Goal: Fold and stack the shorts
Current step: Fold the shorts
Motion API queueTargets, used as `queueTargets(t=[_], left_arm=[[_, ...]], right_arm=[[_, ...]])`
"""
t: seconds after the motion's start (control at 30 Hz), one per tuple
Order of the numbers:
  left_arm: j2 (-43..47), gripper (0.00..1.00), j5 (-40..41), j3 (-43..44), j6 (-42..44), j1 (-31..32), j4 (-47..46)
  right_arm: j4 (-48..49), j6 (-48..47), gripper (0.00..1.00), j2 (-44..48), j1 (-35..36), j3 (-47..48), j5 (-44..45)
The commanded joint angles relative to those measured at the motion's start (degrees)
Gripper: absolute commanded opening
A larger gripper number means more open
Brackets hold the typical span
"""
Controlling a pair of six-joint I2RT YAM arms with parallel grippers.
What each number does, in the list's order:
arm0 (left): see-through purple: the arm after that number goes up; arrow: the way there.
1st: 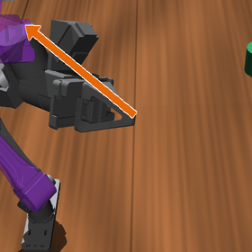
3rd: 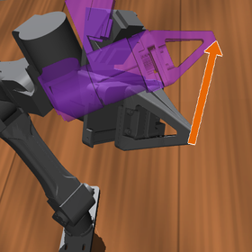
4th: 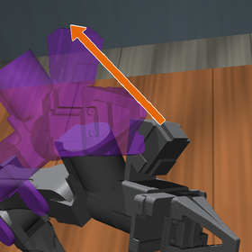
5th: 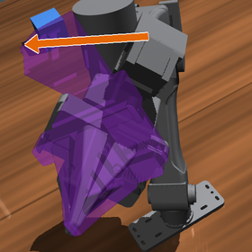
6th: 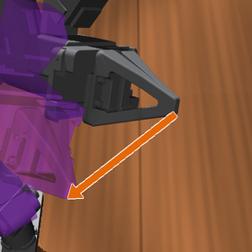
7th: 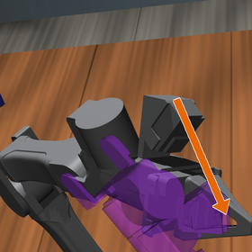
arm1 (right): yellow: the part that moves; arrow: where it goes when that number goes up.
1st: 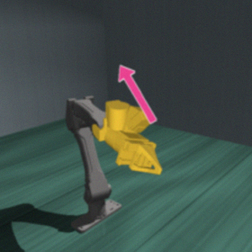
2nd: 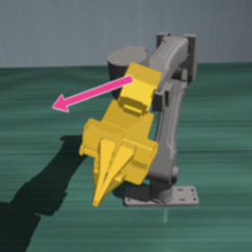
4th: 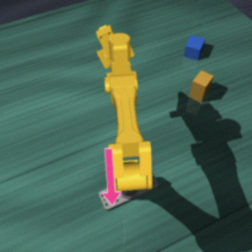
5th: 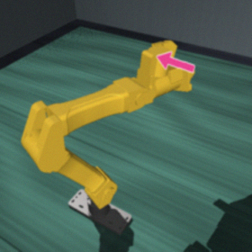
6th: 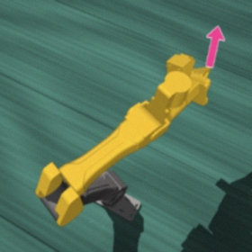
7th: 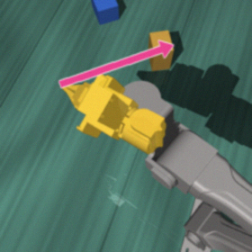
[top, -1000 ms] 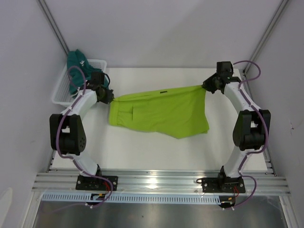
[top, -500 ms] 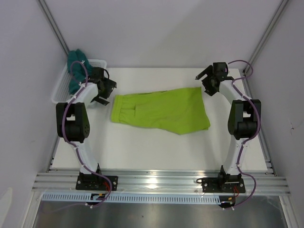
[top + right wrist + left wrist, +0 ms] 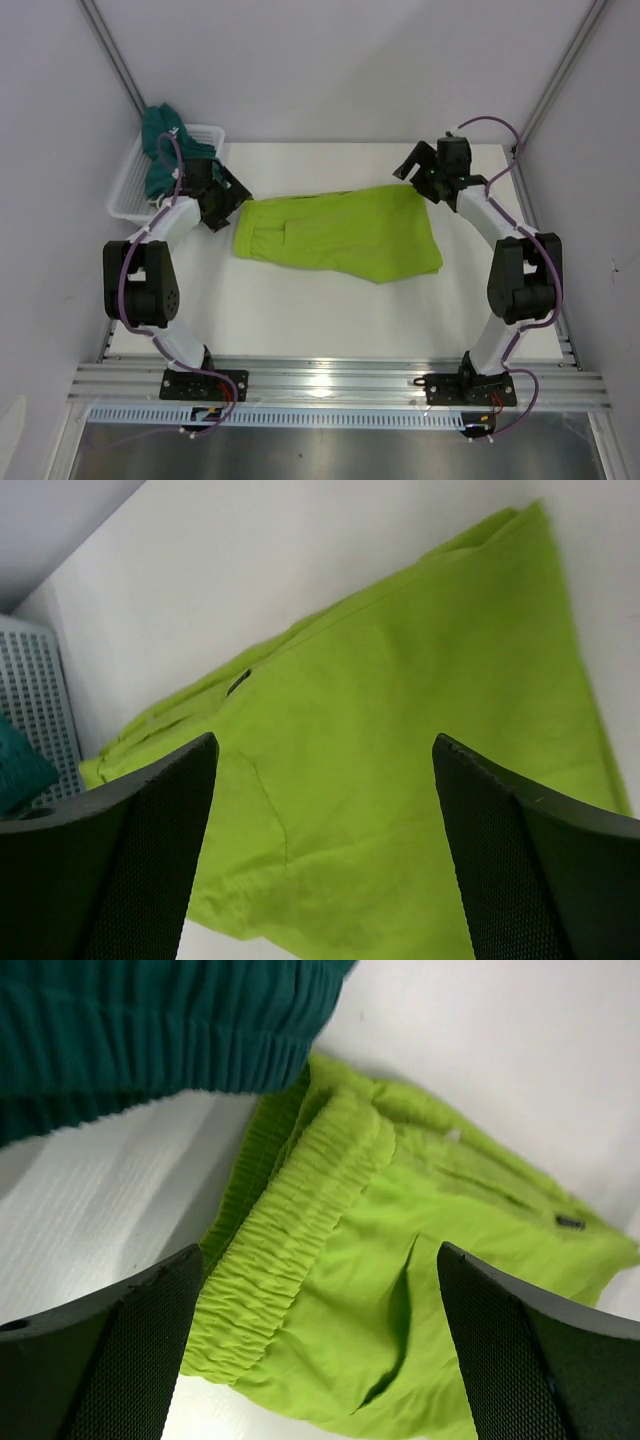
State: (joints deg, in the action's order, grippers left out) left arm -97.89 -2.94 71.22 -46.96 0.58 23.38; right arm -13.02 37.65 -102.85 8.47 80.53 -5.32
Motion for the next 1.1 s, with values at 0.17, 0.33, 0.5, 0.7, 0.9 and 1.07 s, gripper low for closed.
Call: queueTargets(t=[0.17, 0.33, 0.5, 0.7, 0.9, 1.07], left_arm=[[5.4, 0.99, -2.9, -3.5, 13.6, 8.5, -5.6], [6.0, 0.99, -1.1, -4.7, 15.4, 8.6, -5.0], [7.4, 0.99, -2.5, -7.1, 15.6, 7.5, -6.2], [14.6, 0.99, -7.9, -12.8, 16.8, 6.3, -10.2], [17.0, 0.99, -9.9, -18.0, 15.0, 2.9, -11.4], [18.9, 0.99, -12.3, -20.9, 15.1, 2.5, -12.6]], right_arm=[[5.6, -5.3, 0.85, 0.5, 10.1, -0.9, -0.7], [9.1, -6.1, 0.80, -1.2, 13.3, -1.0, -4.6], [7.0, -8.2, 0.62, -5.4, 18.5, 5.6, -4.7], [8.9, -6.2, 0.40, -11.6, 23.7, 10.0, -6.4], [14.2, -4.3, 0.31, -16.9, 28.7, 12.6, -9.2], [21.3, 0.1, 0.22, -20.9, 29.5, 12.6, -14.8]])
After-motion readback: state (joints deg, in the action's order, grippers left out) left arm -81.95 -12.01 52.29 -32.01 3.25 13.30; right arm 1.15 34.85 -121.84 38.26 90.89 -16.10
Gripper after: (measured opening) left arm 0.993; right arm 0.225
